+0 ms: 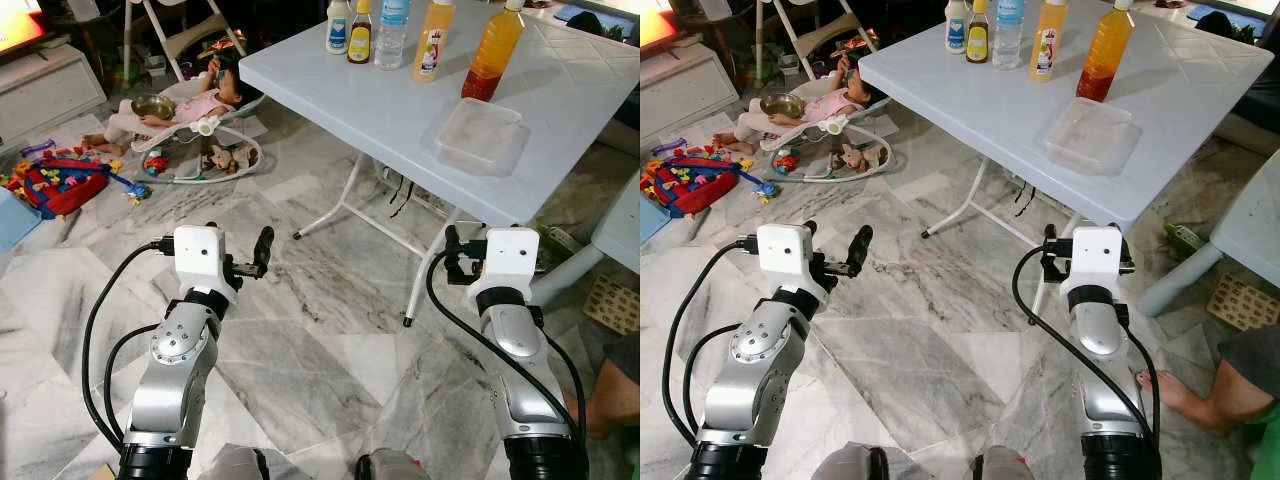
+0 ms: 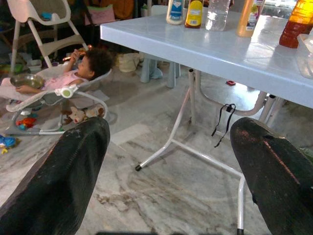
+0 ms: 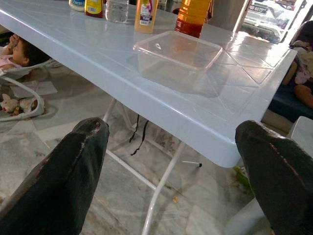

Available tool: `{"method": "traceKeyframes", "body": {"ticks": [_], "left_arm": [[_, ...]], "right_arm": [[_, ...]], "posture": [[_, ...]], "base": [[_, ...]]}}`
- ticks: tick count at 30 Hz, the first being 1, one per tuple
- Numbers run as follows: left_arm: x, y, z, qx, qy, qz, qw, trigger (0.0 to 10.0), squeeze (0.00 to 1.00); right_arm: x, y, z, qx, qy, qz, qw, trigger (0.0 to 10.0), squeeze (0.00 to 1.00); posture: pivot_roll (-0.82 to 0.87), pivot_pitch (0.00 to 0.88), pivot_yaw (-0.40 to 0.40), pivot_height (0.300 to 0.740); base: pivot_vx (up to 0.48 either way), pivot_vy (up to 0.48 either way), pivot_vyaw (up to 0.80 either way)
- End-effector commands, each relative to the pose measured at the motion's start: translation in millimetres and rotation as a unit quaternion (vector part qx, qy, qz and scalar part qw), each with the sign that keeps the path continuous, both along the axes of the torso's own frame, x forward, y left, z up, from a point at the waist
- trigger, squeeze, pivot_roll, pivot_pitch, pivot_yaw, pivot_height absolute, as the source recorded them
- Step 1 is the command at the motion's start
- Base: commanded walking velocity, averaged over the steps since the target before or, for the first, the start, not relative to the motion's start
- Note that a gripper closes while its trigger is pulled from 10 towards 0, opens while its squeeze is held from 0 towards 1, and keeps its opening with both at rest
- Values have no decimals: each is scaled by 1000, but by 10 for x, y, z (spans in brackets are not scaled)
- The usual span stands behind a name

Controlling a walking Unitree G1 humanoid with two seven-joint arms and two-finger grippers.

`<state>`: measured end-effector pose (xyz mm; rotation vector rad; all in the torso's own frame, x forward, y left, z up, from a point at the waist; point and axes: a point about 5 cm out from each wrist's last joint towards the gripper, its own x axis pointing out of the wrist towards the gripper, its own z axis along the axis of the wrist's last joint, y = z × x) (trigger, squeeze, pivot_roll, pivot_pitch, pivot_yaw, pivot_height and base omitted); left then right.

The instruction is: Restocking fridge

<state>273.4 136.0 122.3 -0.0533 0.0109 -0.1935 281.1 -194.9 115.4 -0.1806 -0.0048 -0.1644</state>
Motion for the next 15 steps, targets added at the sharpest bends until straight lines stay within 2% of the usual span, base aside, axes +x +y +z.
{"method": "traceKeyframes", "body": {"ticks": [1, 4, 8, 15], "left_arm": [[21, 11, -38, 4, 12, 9, 1000, 10000, 0], [27, 79, -14, 8, 6, 26, 1000, 10000, 0], [-9, 117, -16, 13, 6, 31, 999, 10000, 0], [-23, 115, -26, 15, 7, 34, 999, 10000, 0]], "right_arm": [[-171, 117, 146, 34, 1, 44, 998, 10000, 0], [-44, 102, 190, 43, -6, 46, 998, 10000, 0], [34, 97, 222, 49, -8, 51, 997, 10000, 0], [23, 150, 200, 60, -2, 52, 997, 10000, 0]], "posture": [[-96, 97, 85, 740], [-60, 88, 62, 740], [-42, 92, 52, 740], [-46, 104, 47, 740]], "base": [[0, 0, 0], [0, 0, 0], [0, 0, 0], [0, 0, 0]]}}
